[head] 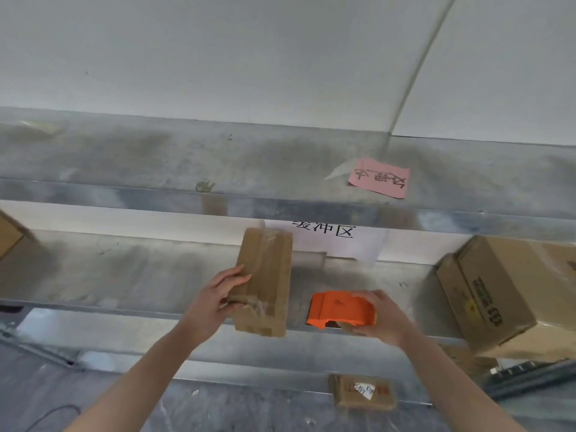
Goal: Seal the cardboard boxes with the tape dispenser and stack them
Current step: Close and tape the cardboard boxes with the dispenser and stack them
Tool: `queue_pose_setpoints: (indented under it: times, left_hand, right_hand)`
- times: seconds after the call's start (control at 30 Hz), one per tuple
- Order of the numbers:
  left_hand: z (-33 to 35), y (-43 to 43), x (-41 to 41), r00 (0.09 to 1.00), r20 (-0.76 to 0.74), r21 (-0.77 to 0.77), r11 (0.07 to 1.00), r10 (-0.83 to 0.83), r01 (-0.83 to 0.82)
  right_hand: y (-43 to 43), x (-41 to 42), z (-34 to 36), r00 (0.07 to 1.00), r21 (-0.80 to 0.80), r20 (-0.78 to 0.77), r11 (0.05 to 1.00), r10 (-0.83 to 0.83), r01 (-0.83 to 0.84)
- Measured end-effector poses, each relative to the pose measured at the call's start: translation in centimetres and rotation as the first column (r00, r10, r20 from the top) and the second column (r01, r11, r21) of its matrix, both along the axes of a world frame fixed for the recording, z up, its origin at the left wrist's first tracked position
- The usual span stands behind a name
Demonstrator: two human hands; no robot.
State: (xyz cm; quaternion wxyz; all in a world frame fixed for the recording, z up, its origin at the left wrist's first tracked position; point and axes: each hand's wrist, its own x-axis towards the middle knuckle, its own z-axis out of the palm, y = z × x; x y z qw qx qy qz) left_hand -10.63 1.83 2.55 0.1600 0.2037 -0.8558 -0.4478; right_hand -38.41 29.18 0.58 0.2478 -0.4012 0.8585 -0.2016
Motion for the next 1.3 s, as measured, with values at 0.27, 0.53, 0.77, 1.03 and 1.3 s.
queue_pose_setpoints:
  times: [0.27,0.53,0.77,1.03,1.3]
  left_hand:
    - [0.5,0.8,-0.1,1.000,-0.026,-0.059,0.998,0.009,-0.011]
    - [0.6,0.9,-0.9,0.999,0.043,-0.038,0.999,0.004,-0.002]
    - [3.3,2.8,-1.3,0.992,0.016,-0.162,0.979,0.125,-0.121]
    - [7.1,3.8,0.8,0.995,0.086,0.454,0.886,0.057,-0.090]
    - [6.6,0.7,4.3,0.996,-0.067,0.586,0.810,0.058,-0.008]
  right_hand:
    - [4.3,-2.1,-1.3,0.998,-0.053,0.003,0.996,-0.067,0.067]
    - [6.6,-2.3,1.5,0.993,-0.182,-0.034,0.977,-0.116,0.108]
    - [3.0,2.8,9.4,0.989,-0.403,-0.140,0.910,0.039,-0.093]
    - [-3.7,10.0,14.4,0.978,-0.580,-0.113,0.787,0.175,-0.208]
    - [-6.6,13.6,13.8,0.982,-0.554,-0.061,0.812,0.180,-0.184]
